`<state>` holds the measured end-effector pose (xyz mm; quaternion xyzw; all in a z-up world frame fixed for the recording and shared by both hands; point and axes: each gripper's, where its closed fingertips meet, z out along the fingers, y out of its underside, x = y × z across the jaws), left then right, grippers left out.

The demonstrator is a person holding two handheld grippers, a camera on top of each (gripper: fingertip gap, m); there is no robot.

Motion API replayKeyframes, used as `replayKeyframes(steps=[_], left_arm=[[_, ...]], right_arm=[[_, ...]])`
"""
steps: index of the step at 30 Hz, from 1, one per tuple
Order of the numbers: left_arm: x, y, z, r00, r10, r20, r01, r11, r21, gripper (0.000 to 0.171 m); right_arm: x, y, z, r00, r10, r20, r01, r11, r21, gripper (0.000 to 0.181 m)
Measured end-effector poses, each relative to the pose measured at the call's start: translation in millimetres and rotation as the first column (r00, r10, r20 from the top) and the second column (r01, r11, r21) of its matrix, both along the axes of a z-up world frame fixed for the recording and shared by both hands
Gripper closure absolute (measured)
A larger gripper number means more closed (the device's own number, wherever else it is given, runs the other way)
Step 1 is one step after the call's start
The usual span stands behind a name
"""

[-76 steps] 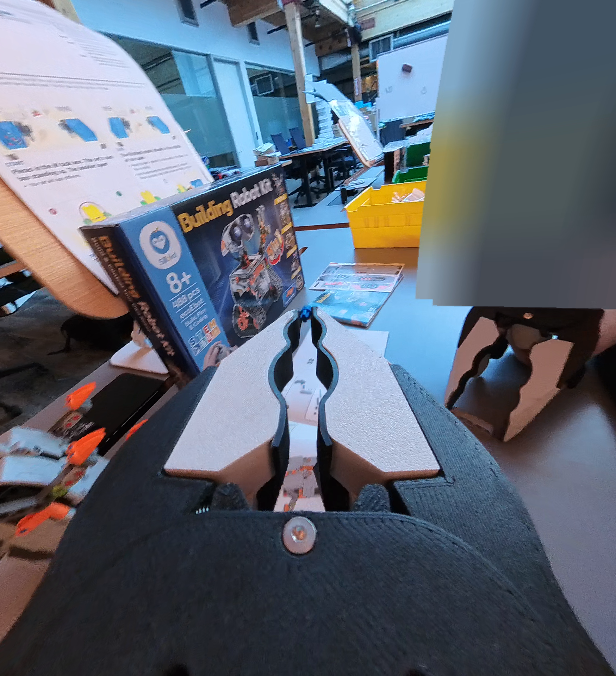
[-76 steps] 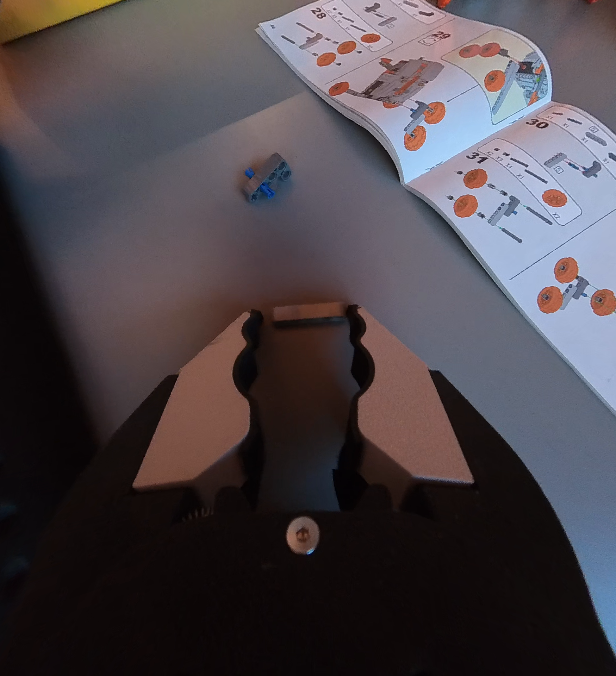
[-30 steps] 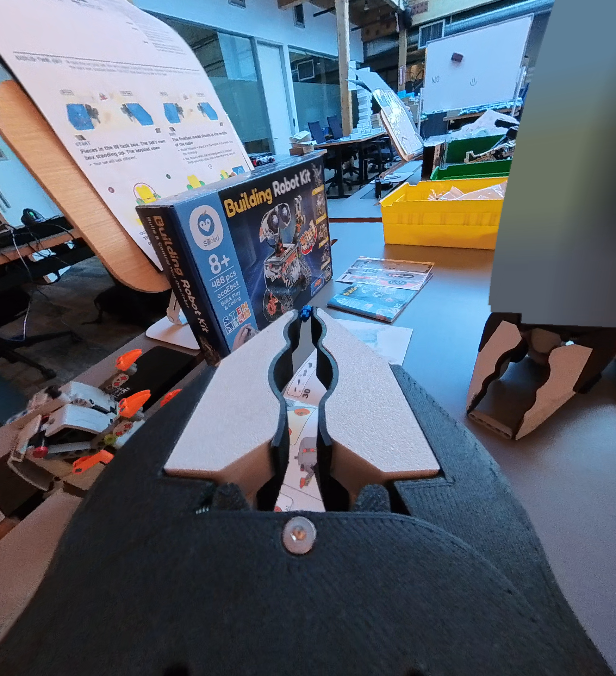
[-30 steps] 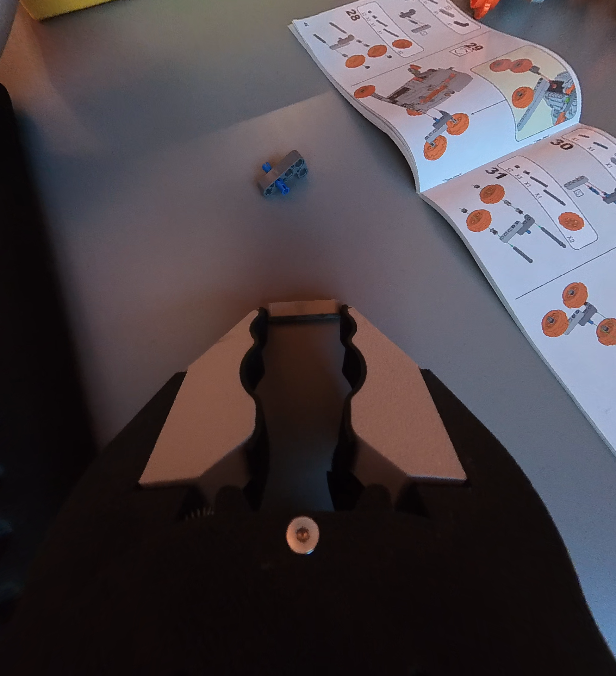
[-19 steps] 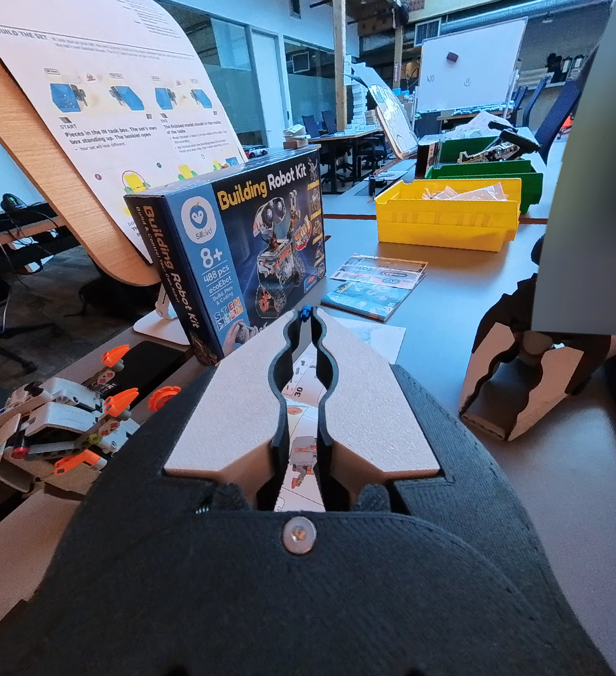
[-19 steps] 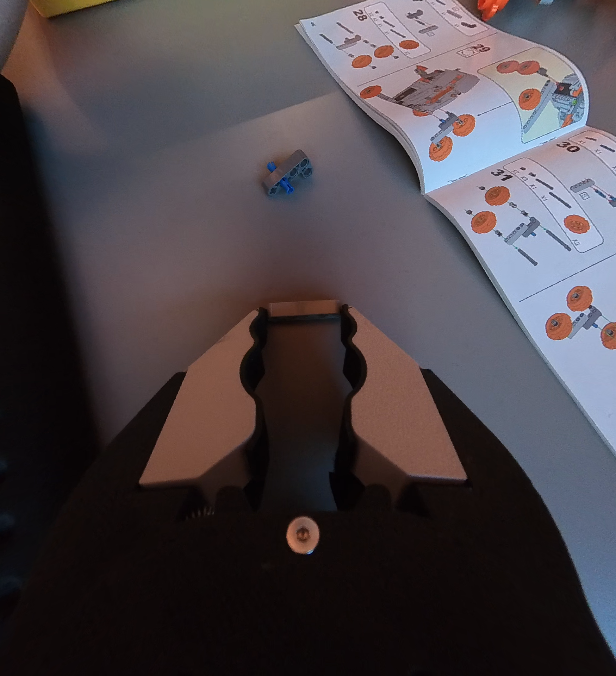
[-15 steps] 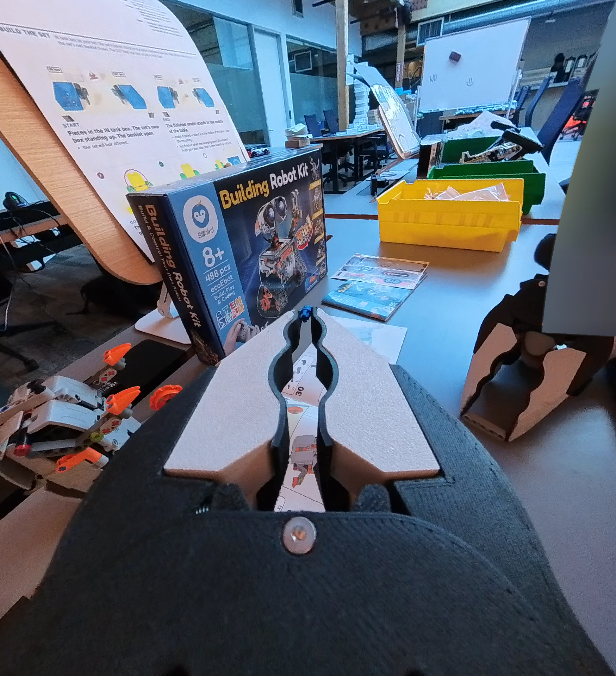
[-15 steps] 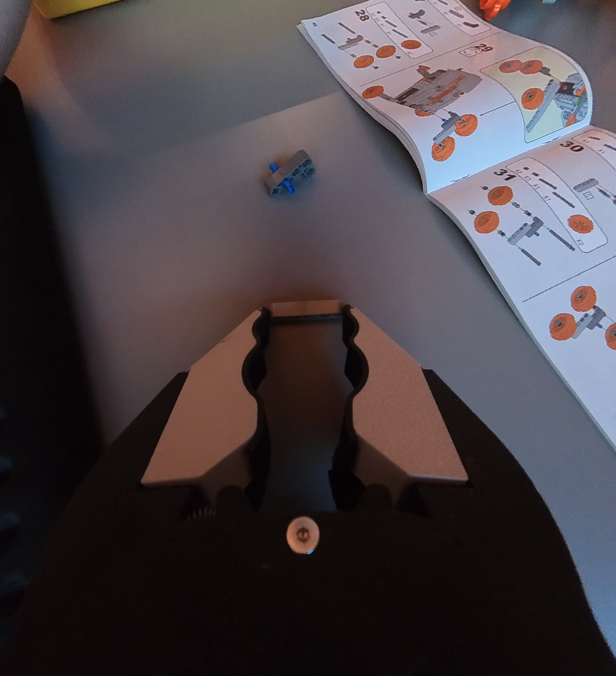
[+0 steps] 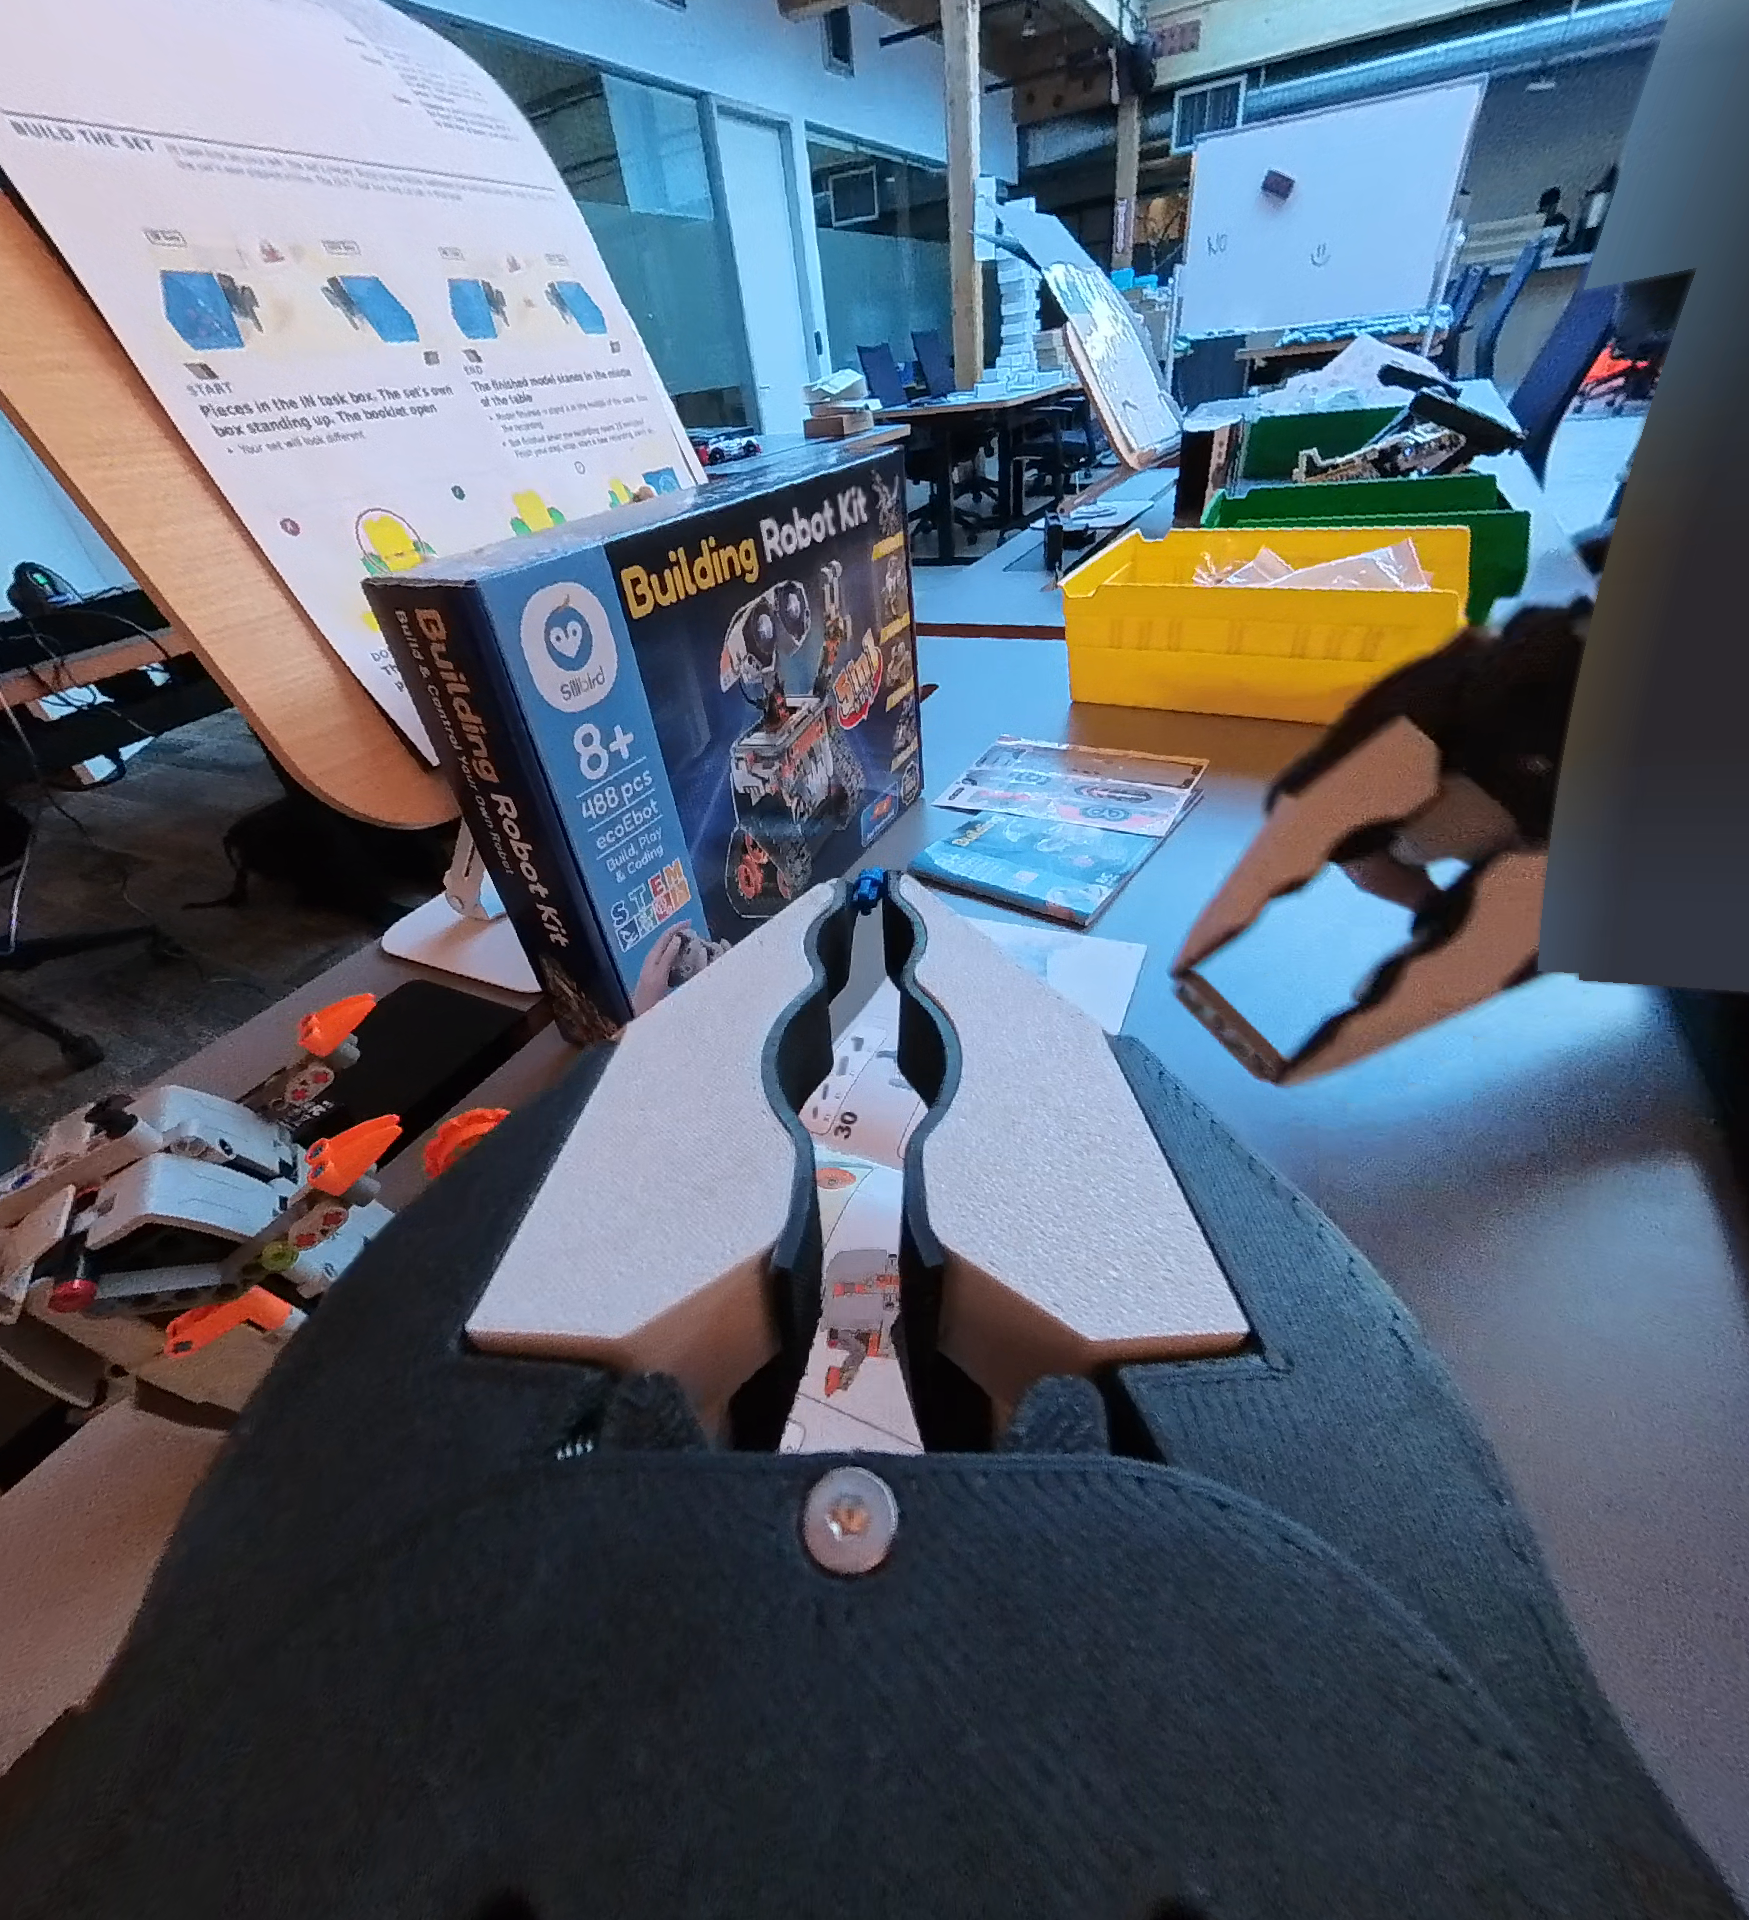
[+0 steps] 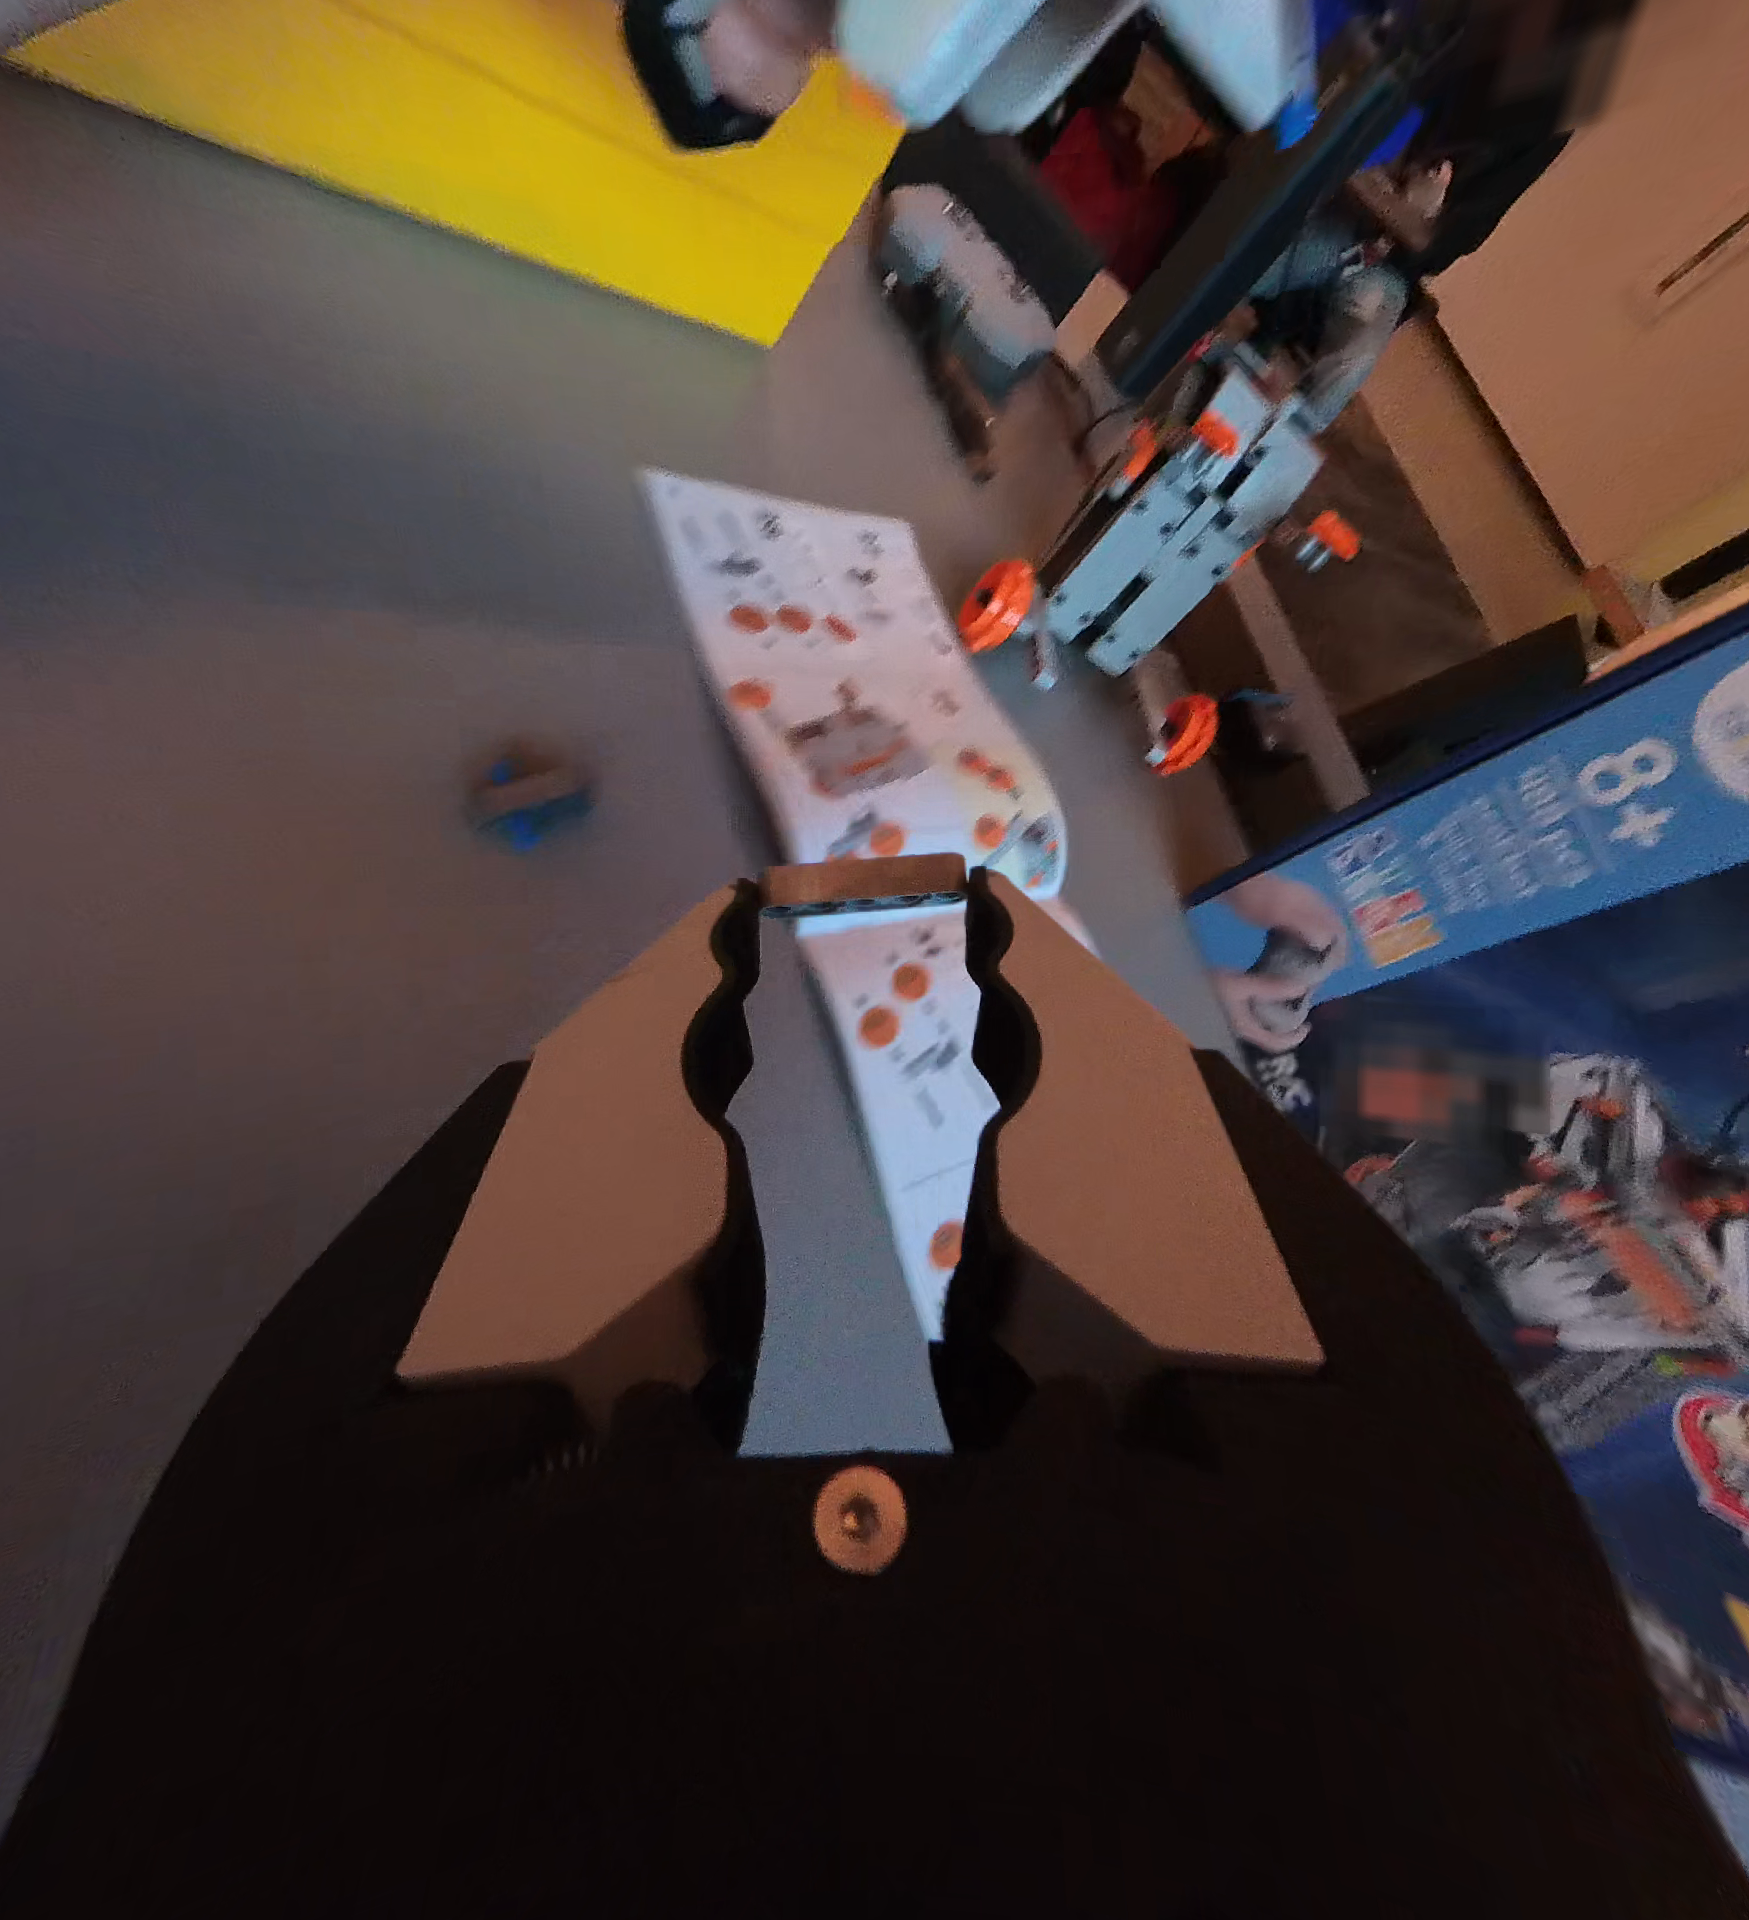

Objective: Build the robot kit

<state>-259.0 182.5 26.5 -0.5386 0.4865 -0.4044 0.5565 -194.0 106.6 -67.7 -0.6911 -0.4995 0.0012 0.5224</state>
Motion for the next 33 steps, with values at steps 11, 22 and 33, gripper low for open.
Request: replayKeyframes(steps=[11,22,33], left_arm=[[2,-1,25,0.979,-0.033,0.201,0.035,0.999,-0.008,0.169],[7,-16,24,0.955,-0.154,0.254,0.167,0.986,-0.029,0.169],[5,-37,33,0.928,-0.254,0.275,0.245,0.967,0.065,0.169]], right_arm=[[-10,49,0,0.990,0.012,-0.139,0.004,0.993,0.114,0.142],[9,54,24,0.923,-0.011,-0.384,0.062,0.991,0.120,0.142],[3,50,24,0.934,0.026,-0.357,0.029,0.989,0.148,0.142]])
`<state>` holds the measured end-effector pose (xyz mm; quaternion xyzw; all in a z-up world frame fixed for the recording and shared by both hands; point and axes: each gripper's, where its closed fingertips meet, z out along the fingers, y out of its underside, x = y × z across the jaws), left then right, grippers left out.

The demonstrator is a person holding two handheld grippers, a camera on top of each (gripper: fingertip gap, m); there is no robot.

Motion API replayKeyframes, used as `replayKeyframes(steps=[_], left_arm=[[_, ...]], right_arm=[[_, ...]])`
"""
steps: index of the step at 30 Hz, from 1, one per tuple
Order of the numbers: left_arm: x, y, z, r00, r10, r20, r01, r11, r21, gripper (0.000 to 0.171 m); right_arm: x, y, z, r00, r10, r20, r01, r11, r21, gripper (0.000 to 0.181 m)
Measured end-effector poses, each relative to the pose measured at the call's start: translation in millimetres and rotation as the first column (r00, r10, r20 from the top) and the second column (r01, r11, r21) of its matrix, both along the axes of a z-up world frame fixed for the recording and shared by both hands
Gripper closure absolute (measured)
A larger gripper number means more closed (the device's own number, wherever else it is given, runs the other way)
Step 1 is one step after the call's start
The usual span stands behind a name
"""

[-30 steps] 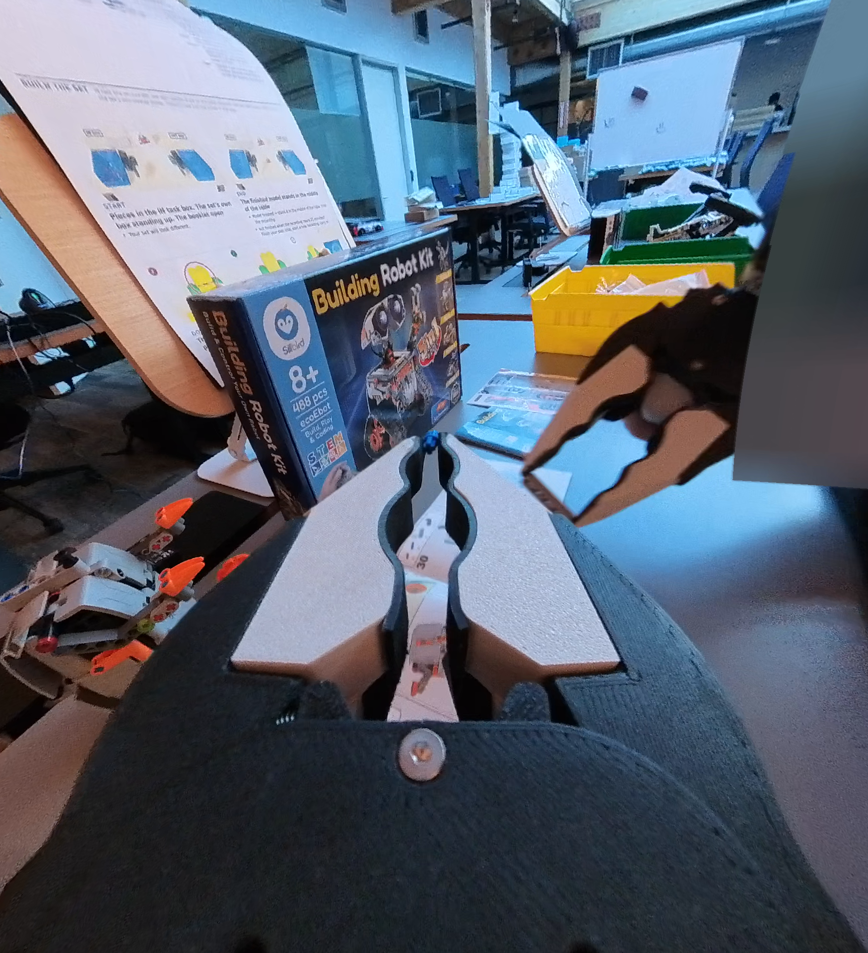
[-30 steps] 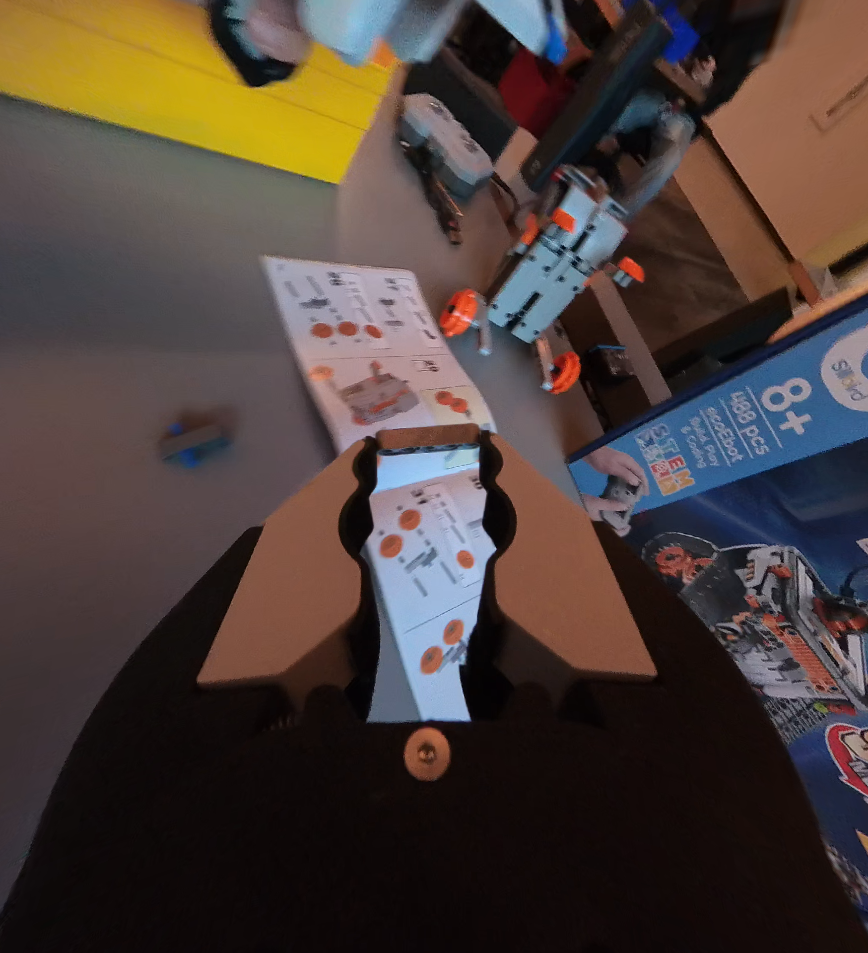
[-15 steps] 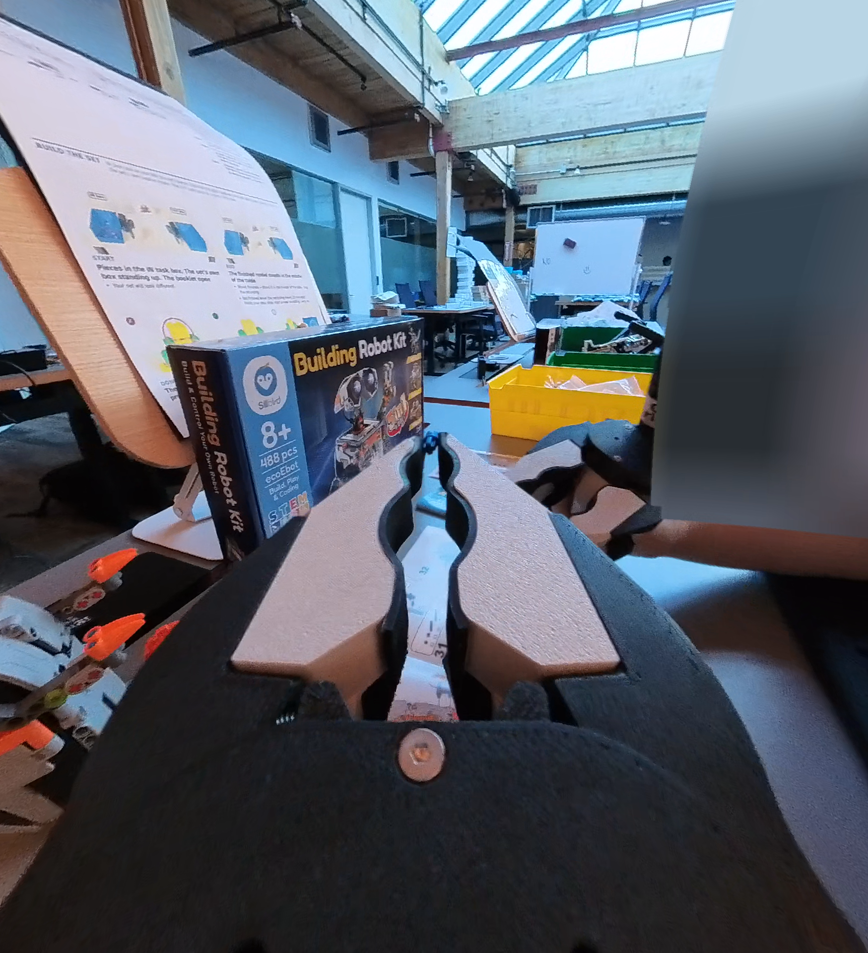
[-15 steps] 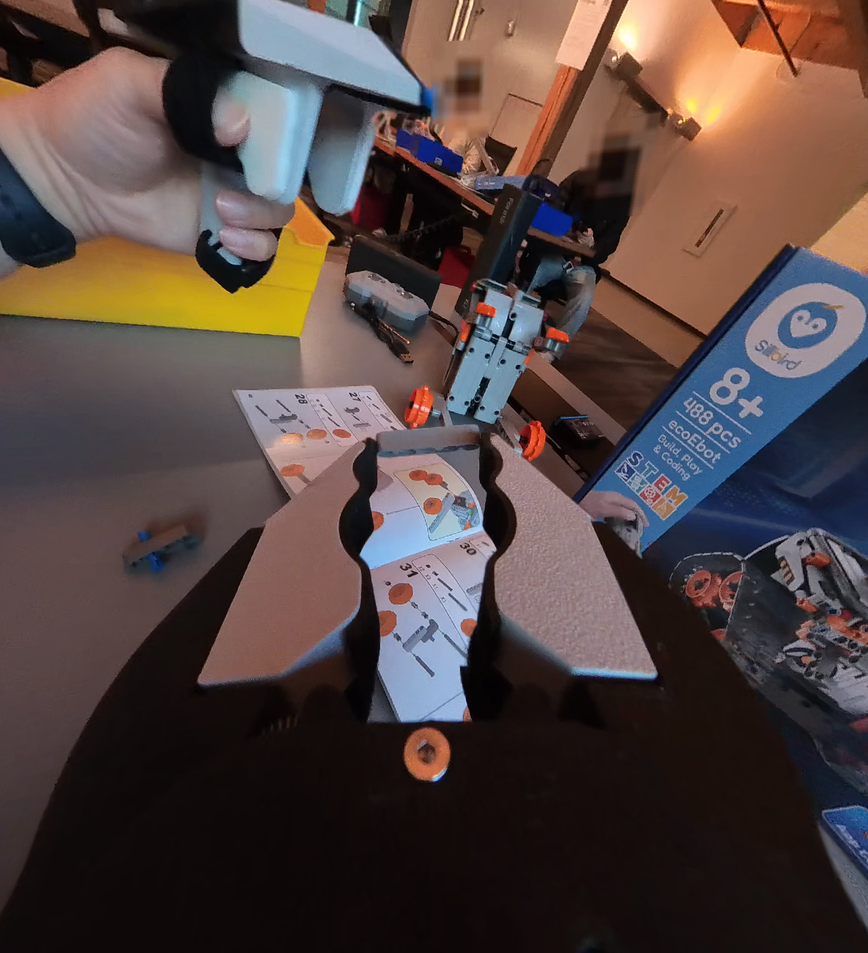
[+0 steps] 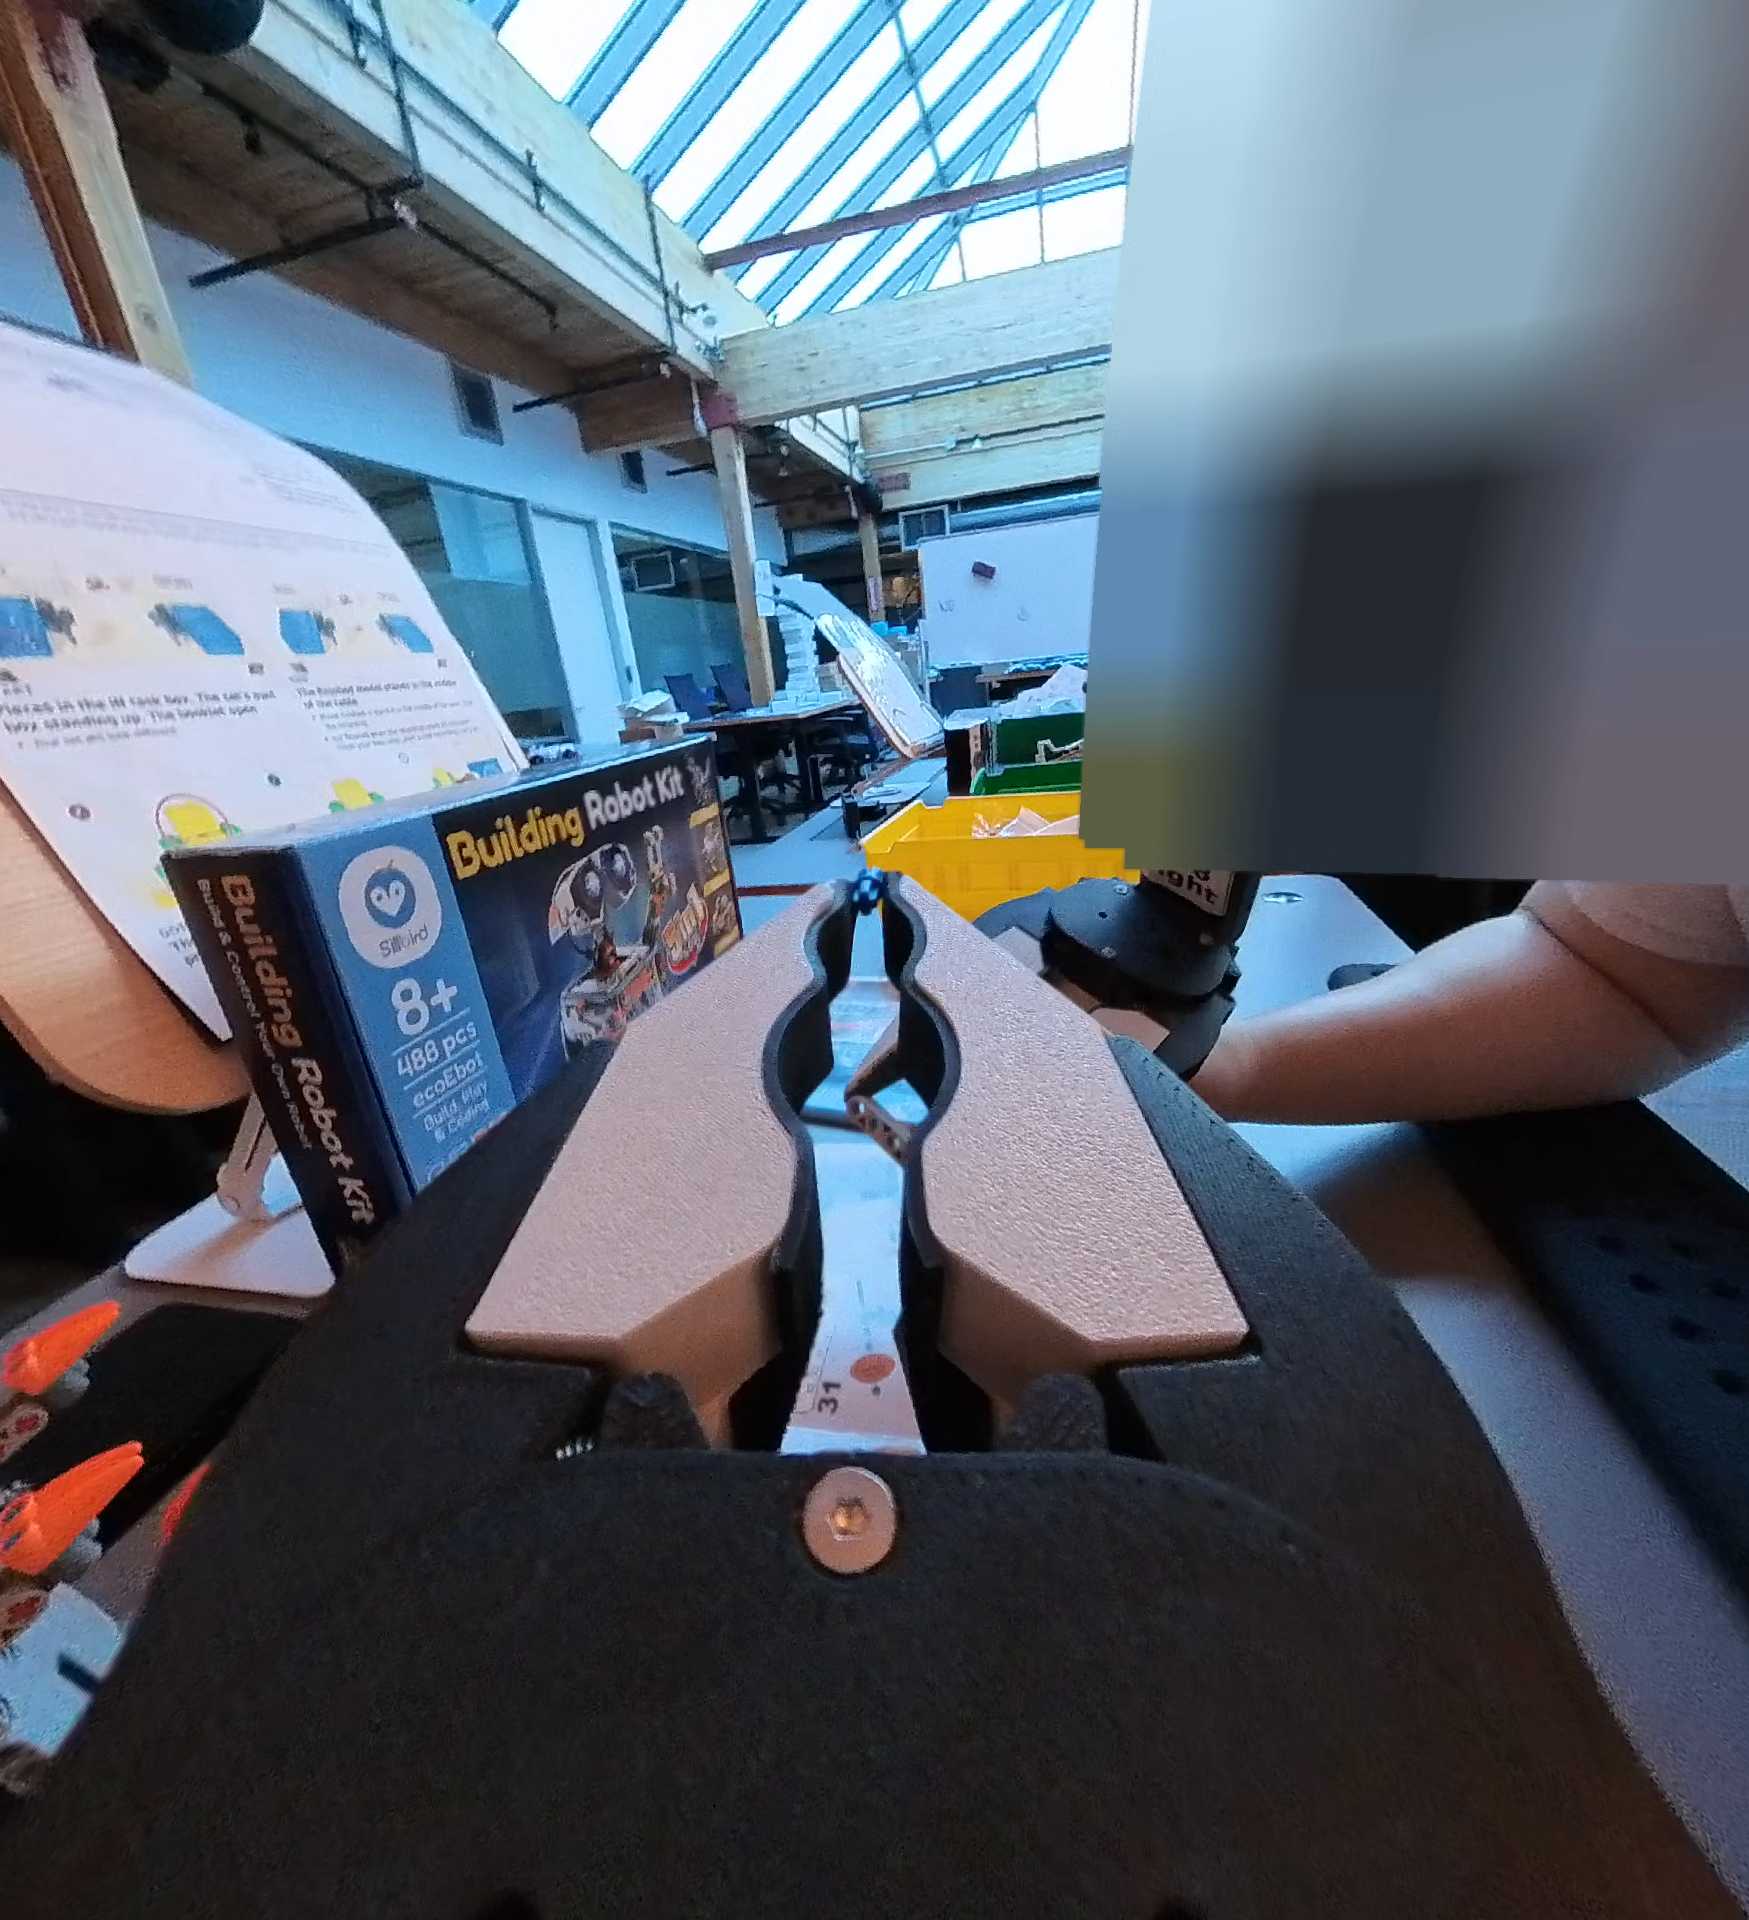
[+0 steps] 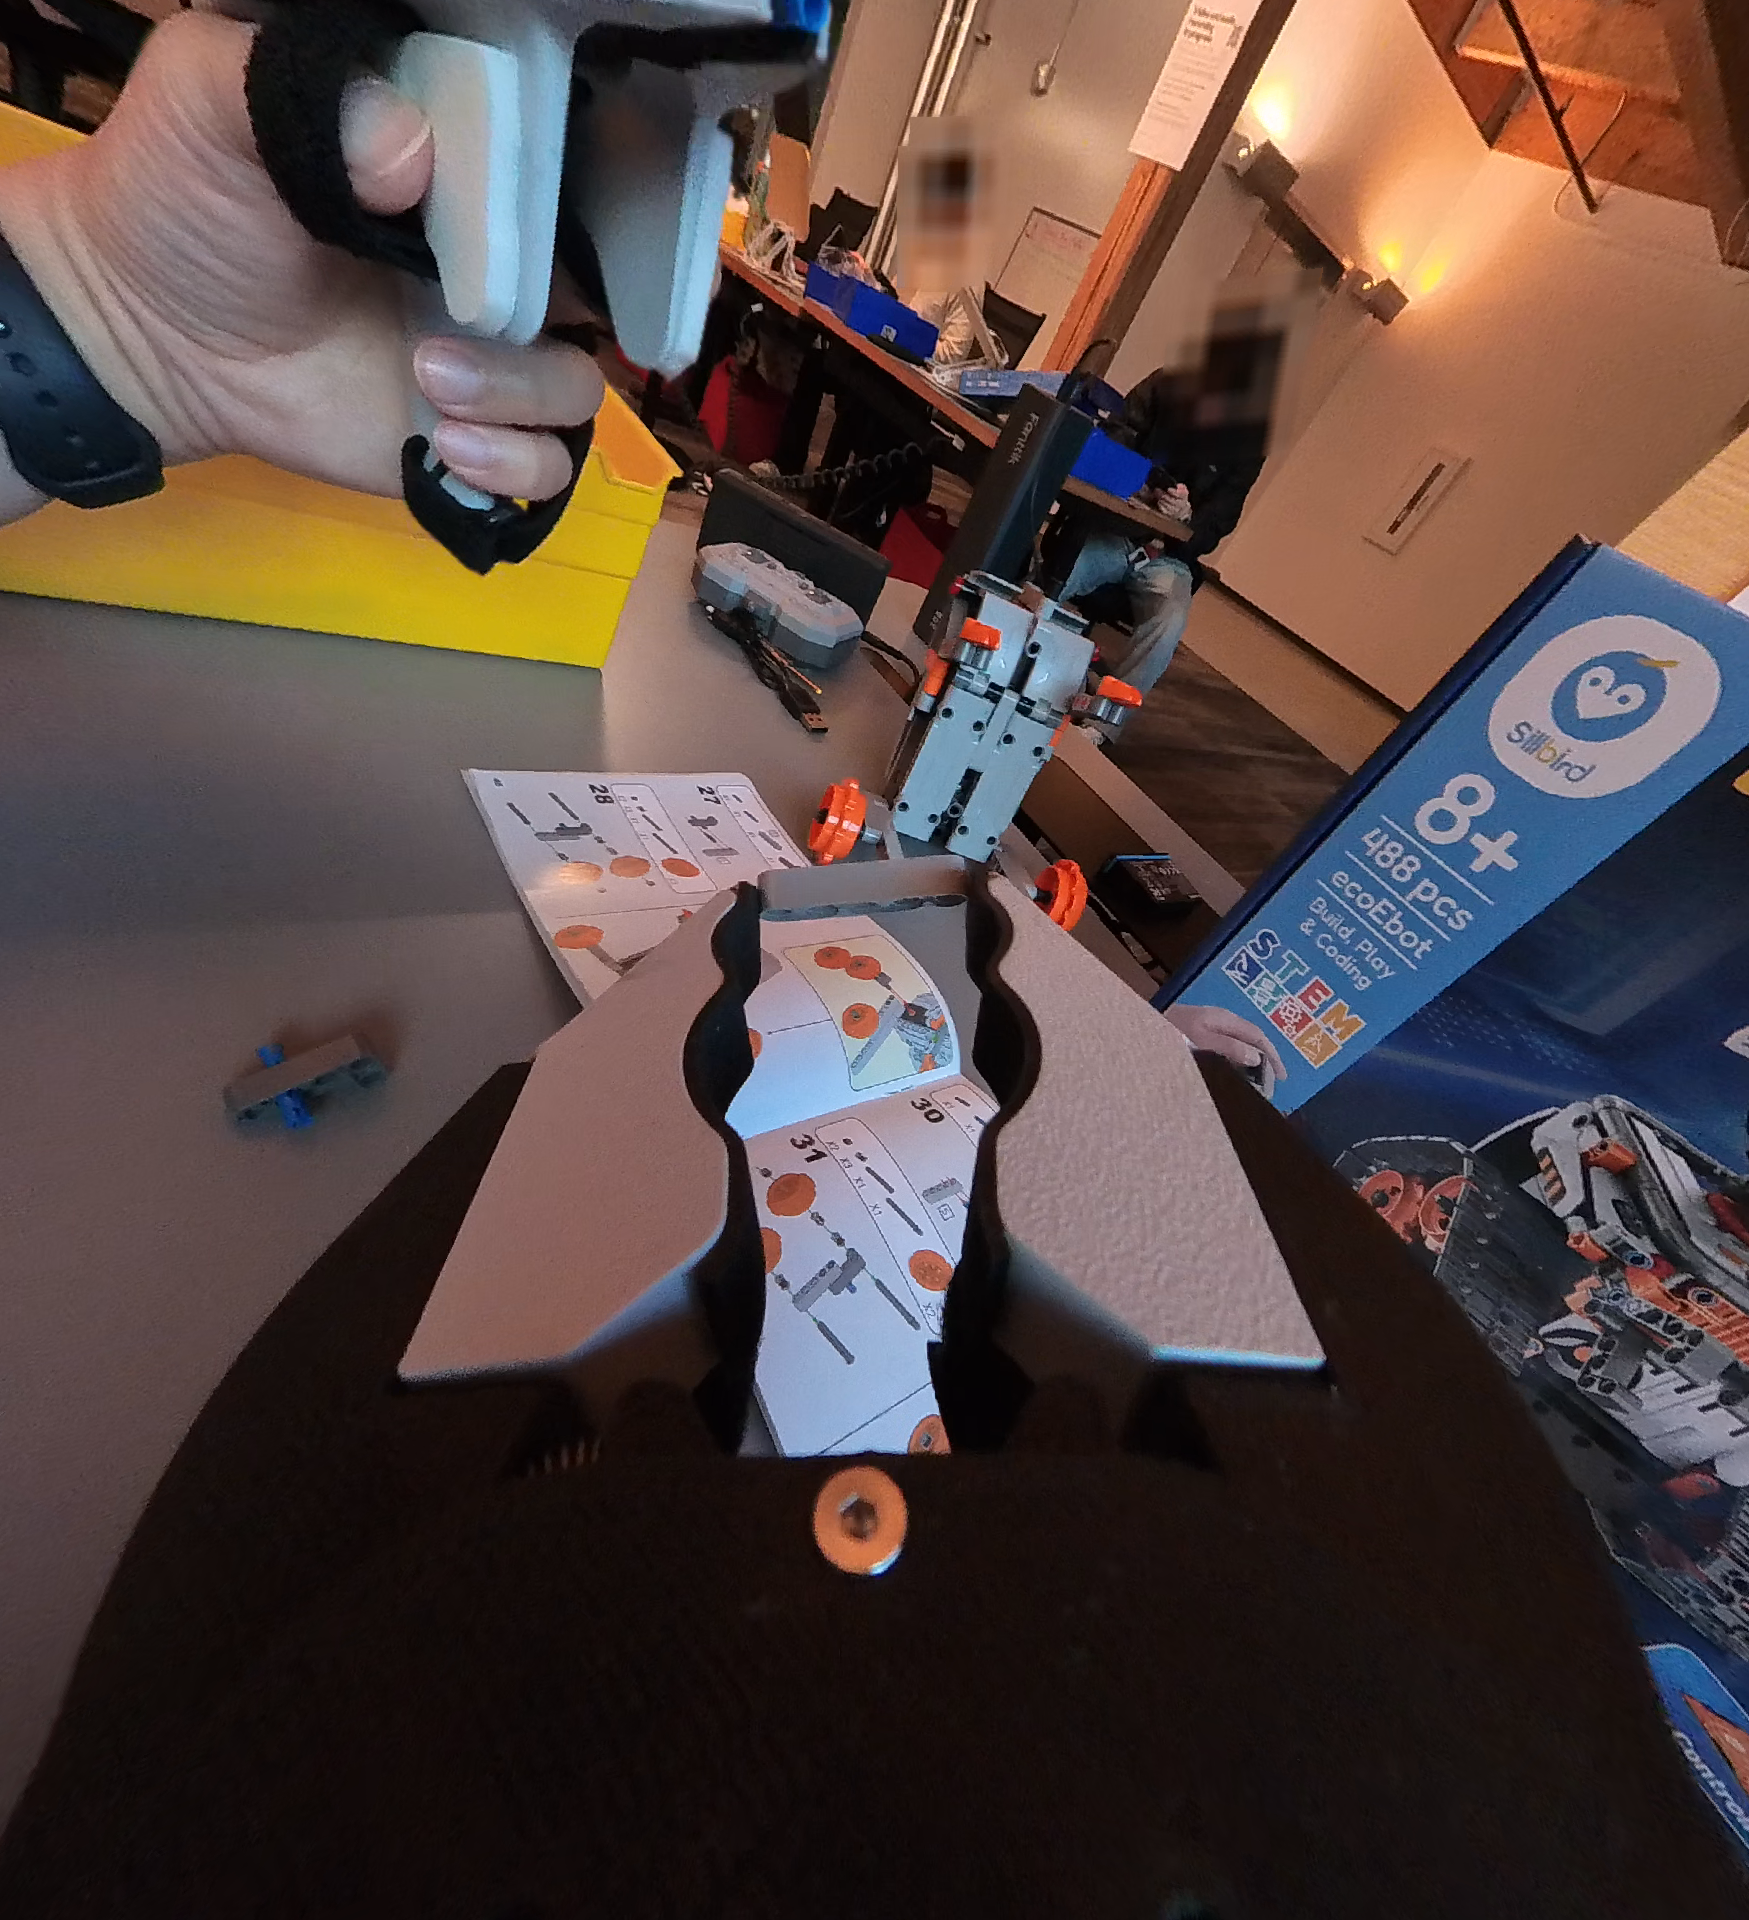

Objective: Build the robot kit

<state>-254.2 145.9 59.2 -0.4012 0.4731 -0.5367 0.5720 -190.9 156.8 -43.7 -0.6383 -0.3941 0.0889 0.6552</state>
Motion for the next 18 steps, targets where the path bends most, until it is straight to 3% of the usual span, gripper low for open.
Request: replayKeyframes(steps=[6,13,18], left_arm=[[-4,-14,6,0.999,-0.037,0.035,0.034,0.996,0.087,0.169],[-8,-1,10,0.996,0.088,0.034,-0.091,0.988,0.126,0.169],[-10,3,11,0.993,0.109,0.036,-0.112,0.986,0.123,0.169]], right_arm=[[-1,1,-4,1.000,0.001,0.013,-0.001,1.000,-0.009,0.142],[0,0,-3,1.000,0.012,0.008,-0.012,0.999,-0.030,0.142],[-4,-1,-13,0.999,0.035,0.023,-0.033,0.997,-0.066,0.142]])
